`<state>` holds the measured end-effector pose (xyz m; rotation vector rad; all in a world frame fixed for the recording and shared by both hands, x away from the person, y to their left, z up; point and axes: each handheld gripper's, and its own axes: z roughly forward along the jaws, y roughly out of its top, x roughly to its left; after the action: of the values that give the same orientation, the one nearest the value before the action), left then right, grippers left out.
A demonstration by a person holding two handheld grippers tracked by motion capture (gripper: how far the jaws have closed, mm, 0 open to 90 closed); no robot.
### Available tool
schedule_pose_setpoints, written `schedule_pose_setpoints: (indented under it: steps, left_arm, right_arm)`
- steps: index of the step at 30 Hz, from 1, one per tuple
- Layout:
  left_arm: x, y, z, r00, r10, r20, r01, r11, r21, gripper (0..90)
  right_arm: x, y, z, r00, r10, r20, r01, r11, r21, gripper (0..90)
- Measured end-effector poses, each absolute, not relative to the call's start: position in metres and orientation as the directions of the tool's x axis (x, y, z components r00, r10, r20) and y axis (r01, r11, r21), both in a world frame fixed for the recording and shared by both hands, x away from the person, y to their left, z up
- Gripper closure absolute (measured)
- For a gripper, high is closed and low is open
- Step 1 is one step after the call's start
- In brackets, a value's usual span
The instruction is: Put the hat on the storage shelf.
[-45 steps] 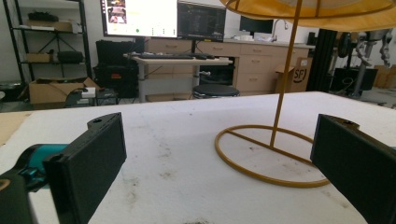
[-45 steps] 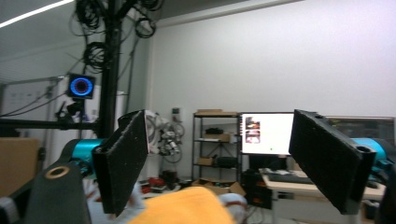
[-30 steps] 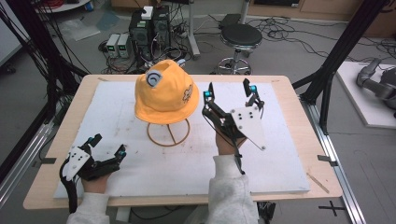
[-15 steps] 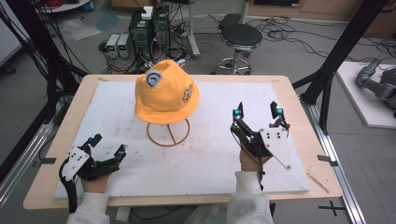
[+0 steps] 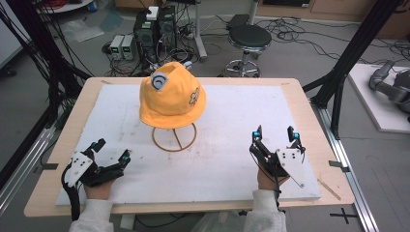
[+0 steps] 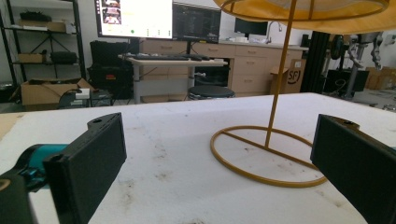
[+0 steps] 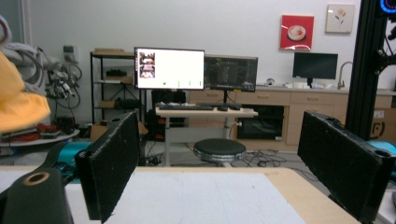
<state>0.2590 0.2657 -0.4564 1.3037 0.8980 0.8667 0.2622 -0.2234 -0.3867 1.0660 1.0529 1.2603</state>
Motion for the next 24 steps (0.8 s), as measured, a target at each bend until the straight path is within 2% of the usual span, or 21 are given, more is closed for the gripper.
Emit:
schedule_pose_setpoints:
  steps: [12,24]
  left_arm:
    - [0.259,0.266,-0.456,0.41,0.91,-0.057,-0.024,0.074,0.997,3.9]
    - [0.259,0.266,-0.456,0.409,0.911,-0.057,-0.023,0.073,0.997,3.9]
  right_arm:
    - [0.264,-0.237,-0.429,0.035,0.999,-0.023,-0.141,0.028,0.99,13.0]
    - [0.267,-0.242,-0.449,0.049,0.999,-0.004,-0.119,0.009,0.993,13.9]
